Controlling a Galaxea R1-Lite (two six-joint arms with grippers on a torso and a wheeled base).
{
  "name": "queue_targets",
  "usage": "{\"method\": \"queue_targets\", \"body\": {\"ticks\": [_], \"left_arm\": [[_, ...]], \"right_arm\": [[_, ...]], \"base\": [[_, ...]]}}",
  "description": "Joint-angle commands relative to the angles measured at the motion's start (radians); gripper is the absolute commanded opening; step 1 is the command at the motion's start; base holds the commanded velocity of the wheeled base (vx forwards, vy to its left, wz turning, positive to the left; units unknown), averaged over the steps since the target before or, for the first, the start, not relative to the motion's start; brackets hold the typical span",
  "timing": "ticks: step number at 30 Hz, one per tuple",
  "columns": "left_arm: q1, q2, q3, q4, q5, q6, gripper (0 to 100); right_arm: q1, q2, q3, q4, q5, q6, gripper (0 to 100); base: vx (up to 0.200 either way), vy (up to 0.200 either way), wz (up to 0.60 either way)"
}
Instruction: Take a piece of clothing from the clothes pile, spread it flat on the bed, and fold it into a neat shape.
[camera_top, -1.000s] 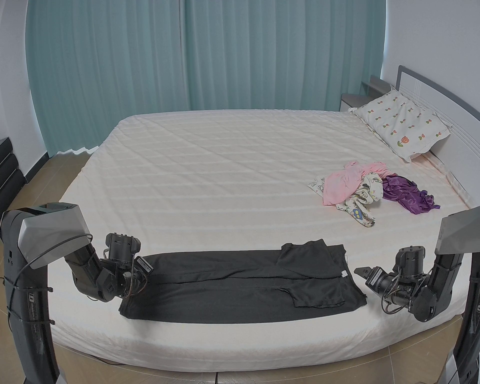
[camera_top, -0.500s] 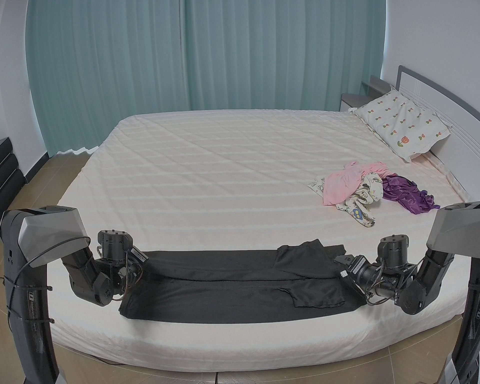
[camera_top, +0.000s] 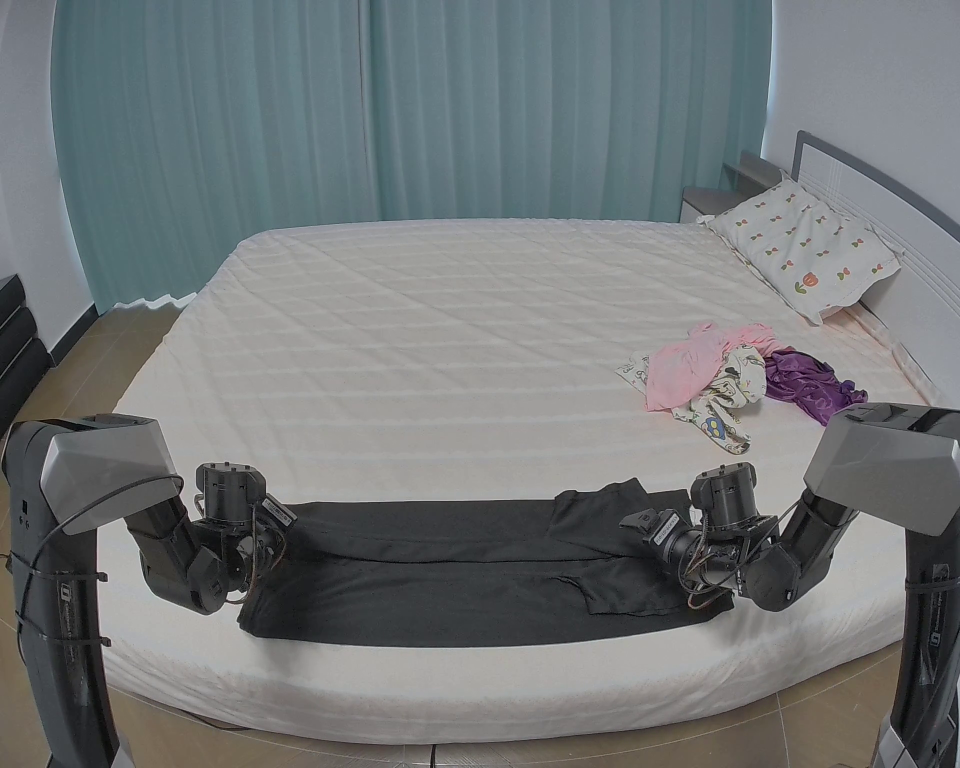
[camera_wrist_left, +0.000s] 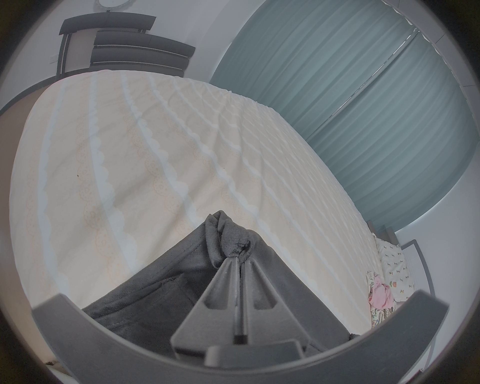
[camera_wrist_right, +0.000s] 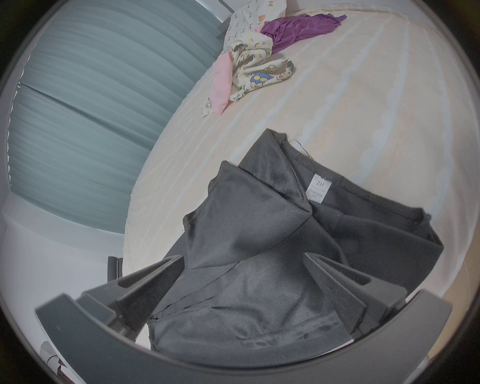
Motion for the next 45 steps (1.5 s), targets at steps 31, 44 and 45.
{"method": "queue_targets", "body": {"ticks": [31, 44, 45], "left_arm": [[0.005, -0.02, -0.168, 0.091, -0.028, 0.007, 0], [0.074, 0.046, -0.235, 0.015, -0.03, -0.046, 0], [0.074, 0.057, -0.227, 0.015, -0.03, -0.03, 0]], "right_arm": [[-0.095, 0.026, -0.303, 0.127, -0.054, -0.064, 0], [-0.091, 0.087, -0.173, -0.212, -0.082, -0.165, 0], [-0.09, 0.087, -0.155, -0.212, -0.071, -0.173, 0]], "base": [[0.0, 0.0, 0.0], [0.0, 0.0, 0.0], [0.0, 0.0, 0.0]]}}
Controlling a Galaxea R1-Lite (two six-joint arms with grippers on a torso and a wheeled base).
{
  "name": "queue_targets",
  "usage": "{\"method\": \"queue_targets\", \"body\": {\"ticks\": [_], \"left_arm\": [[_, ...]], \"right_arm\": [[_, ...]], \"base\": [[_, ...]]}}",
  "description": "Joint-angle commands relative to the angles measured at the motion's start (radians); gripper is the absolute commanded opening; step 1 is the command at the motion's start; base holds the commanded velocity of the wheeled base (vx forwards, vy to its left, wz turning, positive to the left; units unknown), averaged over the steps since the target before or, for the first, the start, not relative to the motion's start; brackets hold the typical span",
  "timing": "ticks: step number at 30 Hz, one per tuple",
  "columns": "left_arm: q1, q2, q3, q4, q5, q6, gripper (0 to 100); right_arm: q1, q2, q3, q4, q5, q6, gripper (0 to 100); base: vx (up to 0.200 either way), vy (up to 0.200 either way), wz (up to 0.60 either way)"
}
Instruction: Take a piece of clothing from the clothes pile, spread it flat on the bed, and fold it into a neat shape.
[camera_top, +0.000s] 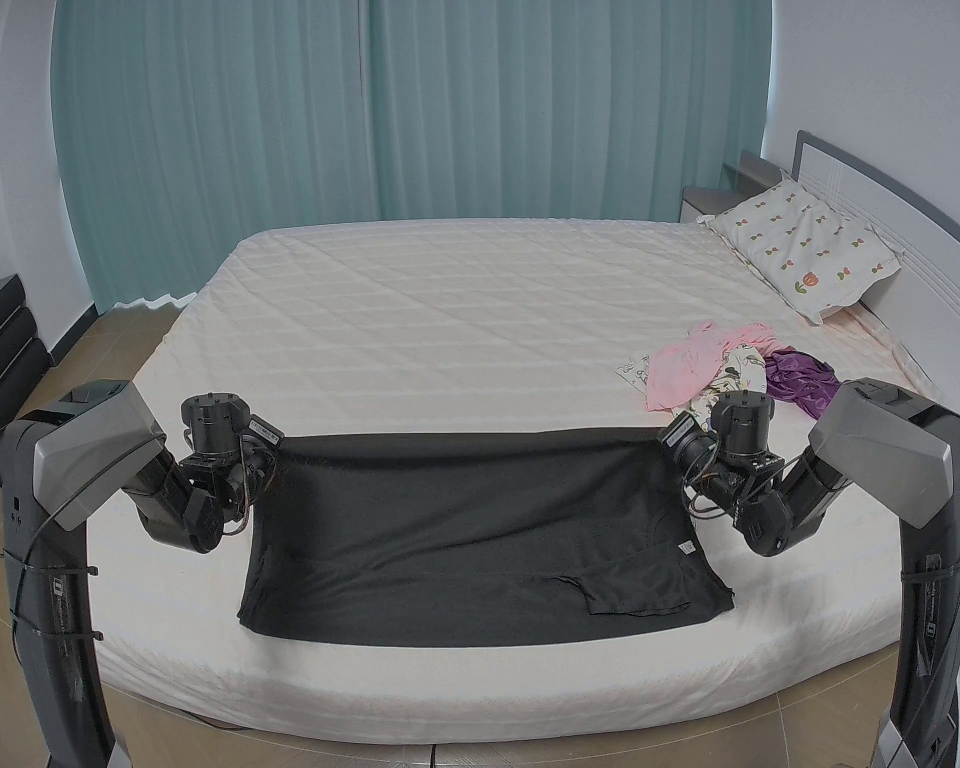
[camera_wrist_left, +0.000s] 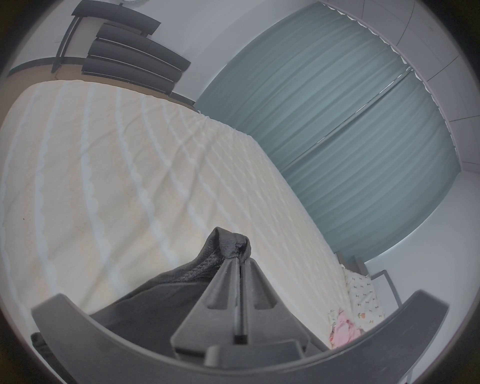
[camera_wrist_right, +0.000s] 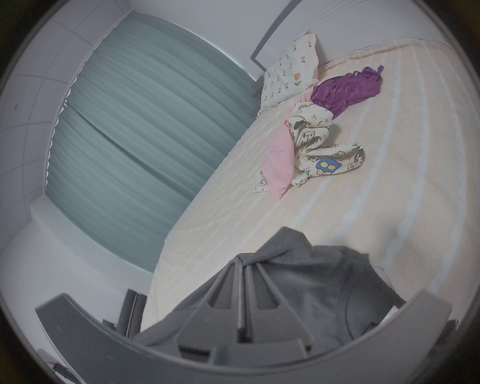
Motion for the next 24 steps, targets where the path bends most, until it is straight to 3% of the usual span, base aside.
{"method": "queue_targets", "body": {"ticks": [1, 12, 24], "left_arm": [[0.018, 0.081, 0.072, -0.039, -0.005, 0.029, 0], [0.012, 0.09, 0.214, -0.045, -0.004, 0.166, 0], [-0.02, 0.089, 0.313, -0.044, -0.002, 0.209, 0]], "right_arm": [[0.005, 0.033, 0.154, -0.042, 0.03, -0.067, 0], [0.013, 0.034, 0.283, -0.039, 0.035, -0.136, 0], [0.016, 0.06, 0.312, -0.04, 0.025, -0.188, 0]], "base": [[0.0, 0.0, 0.0], [0.0, 0.0, 0.0], [0.0, 0.0, 0.0]]}}
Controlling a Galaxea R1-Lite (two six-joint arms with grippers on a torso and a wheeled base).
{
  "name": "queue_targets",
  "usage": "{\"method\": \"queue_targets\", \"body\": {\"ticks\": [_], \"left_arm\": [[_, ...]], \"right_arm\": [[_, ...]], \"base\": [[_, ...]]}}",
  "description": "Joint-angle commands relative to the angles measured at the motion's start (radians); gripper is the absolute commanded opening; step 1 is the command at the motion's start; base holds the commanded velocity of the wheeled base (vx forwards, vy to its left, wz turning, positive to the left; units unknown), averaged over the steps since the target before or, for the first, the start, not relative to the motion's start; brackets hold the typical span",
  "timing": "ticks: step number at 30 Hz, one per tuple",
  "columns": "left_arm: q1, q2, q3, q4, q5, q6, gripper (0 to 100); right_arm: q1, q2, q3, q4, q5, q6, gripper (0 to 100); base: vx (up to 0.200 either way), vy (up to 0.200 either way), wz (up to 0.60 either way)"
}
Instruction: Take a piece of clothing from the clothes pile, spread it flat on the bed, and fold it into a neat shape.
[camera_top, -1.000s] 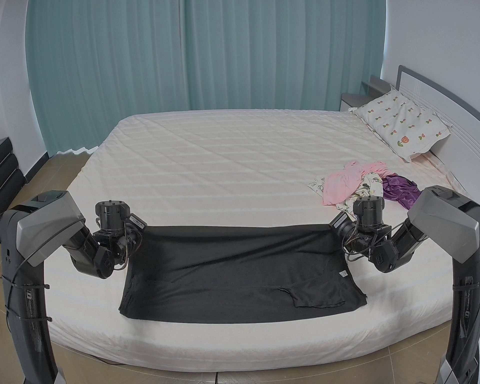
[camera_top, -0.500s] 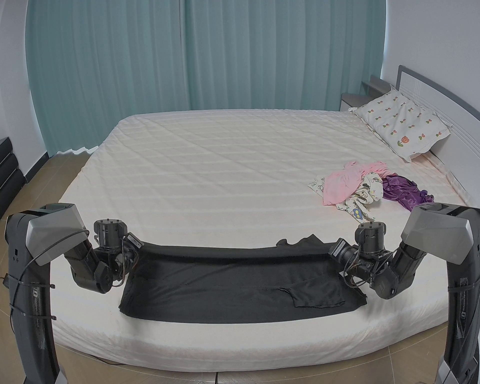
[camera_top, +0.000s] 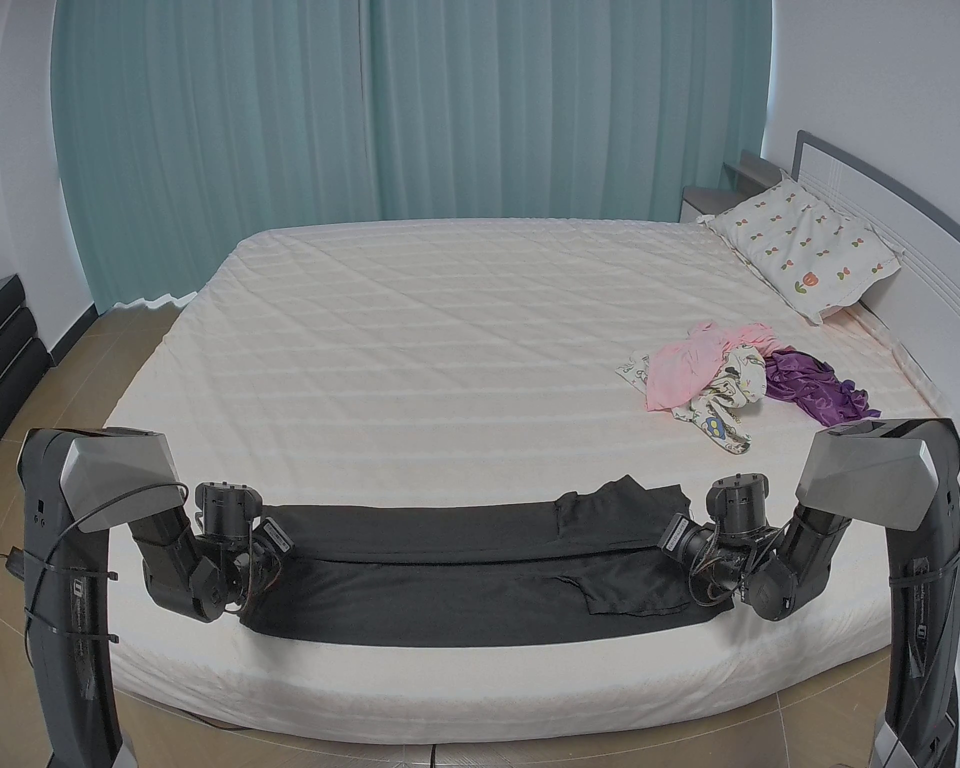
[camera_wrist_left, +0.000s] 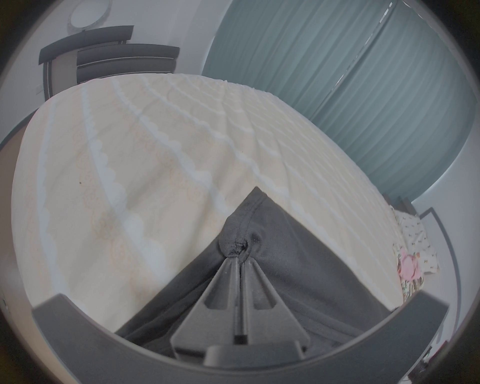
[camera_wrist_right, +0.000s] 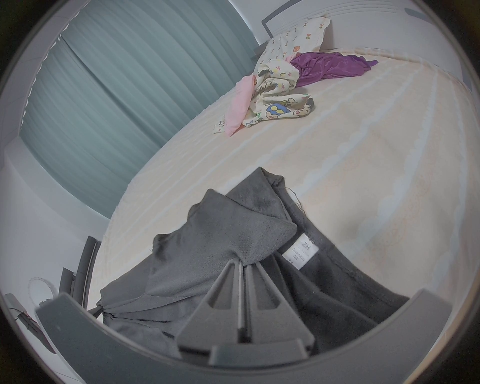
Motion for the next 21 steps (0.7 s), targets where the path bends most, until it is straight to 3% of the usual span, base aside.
{"method": "queue_targets", "body": {"ticks": [1, 9, 10, 11, 21], "left_arm": [[-0.014, -0.003, 0.036, 0.001, 0.001, 0.016, 0], [-0.018, -0.001, 0.053, 0.006, 0.001, 0.056, 0], [-0.018, -0.001, 0.053, 0.006, 0.001, 0.056, 100], [-0.018, -0.003, 0.054, 0.006, 0.001, 0.06, 100], [-0.005, -0.084, 0.102, 0.0, -0.005, 0.054, 100]], "right_arm": [[0.0, 0.012, 0.005, 0.0, 0.0, -0.003, 0], [-0.006, 0.013, -0.004, 0.006, 0.002, -0.006, 0], [-0.006, 0.013, -0.004, 0.006, 0.002, -0.006, 0], [-0.006, 0.015, -0.007, 0.004, 0.002, -0.006, 100], [-0.051, -0.051, 0.007, 0.013, 0.006, -0.003, 100]], "base": [[0.0, 0.0, 0.0], [0.0, 0.0, 0.0], [0.0, 0.0, 0.0], [0.0, 0.0, 0.0], [0.0, 0.0, 0.0]]}}
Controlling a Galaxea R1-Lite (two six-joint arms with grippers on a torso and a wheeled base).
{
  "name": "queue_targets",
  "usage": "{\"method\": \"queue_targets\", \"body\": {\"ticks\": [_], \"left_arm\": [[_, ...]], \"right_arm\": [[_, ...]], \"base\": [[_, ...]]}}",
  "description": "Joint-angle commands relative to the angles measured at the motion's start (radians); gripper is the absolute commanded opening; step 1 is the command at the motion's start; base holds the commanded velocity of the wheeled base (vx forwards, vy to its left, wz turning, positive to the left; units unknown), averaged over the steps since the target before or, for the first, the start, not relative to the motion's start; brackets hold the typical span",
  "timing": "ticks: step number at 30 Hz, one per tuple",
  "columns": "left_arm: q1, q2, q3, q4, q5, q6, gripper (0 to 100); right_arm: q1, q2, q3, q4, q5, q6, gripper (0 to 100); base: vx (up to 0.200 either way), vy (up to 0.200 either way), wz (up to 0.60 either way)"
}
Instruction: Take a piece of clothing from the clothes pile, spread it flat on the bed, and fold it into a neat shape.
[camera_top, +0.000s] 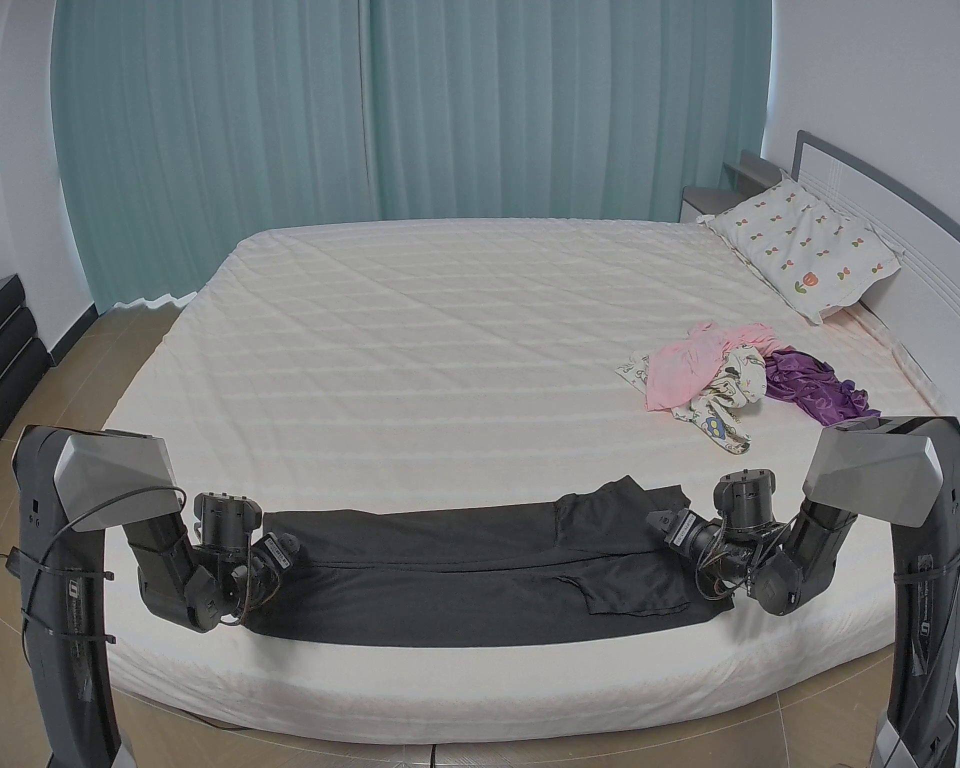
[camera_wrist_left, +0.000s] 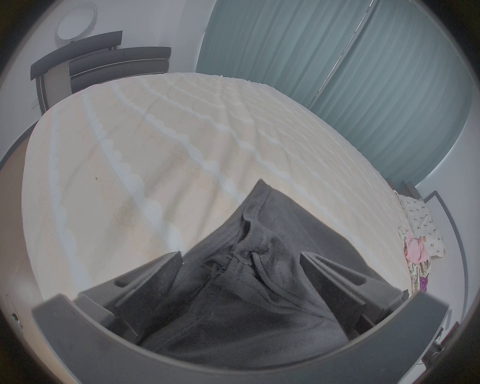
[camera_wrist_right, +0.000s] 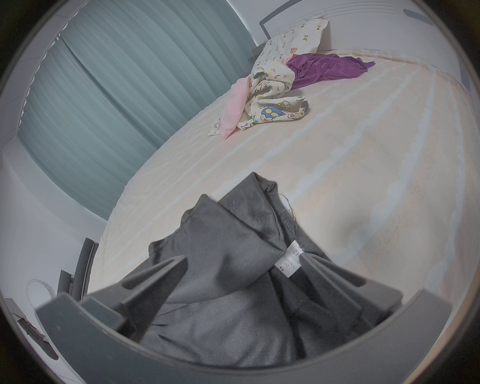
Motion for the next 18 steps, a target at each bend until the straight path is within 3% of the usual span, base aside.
{"method": "queue_targets", "body": {"ticks": [1, 4, 9, 13, 18], "left_arm": [[0.015, -0.084, 0.033, -0.002, -0.006, -0.005, 100], [0.029, -0.133, 0.056, -0.002, -0.031, -0.003, 100], [0.101, -0.248, 0.053, 0.026, -0.241, 0.01, 100], [0.149, -0.231, 0.019, 0.086, -0.347, 0.168, 100], [0.193, -0.18, -0.05, 0.21, -0.424, 0.354, 100]], "right_arm": [[-0.041, -0.055, 0.019, 0.002, 0.005, 0.006, 100], [-0.05, -0.081, 0.056, 0.001, 0.006, 0.015, 100], [-0.061, -0.13, 0.138, -0.001, 0.009, 0.108, 100], [-0.059, -0.138, 0.181, -0.002, 0.014, 0.167, 100], [-0.059, -0.138, 0.22, -0.025, 0.052, 0.205, 100]], "base": [[0.0, 0.0, 0.0], [0.0, 0.0, 0.0], [0.0, 0.0, 0.0], [0.0, 0.0, 0.0], [0.0, 0.0, 0.0]]}}
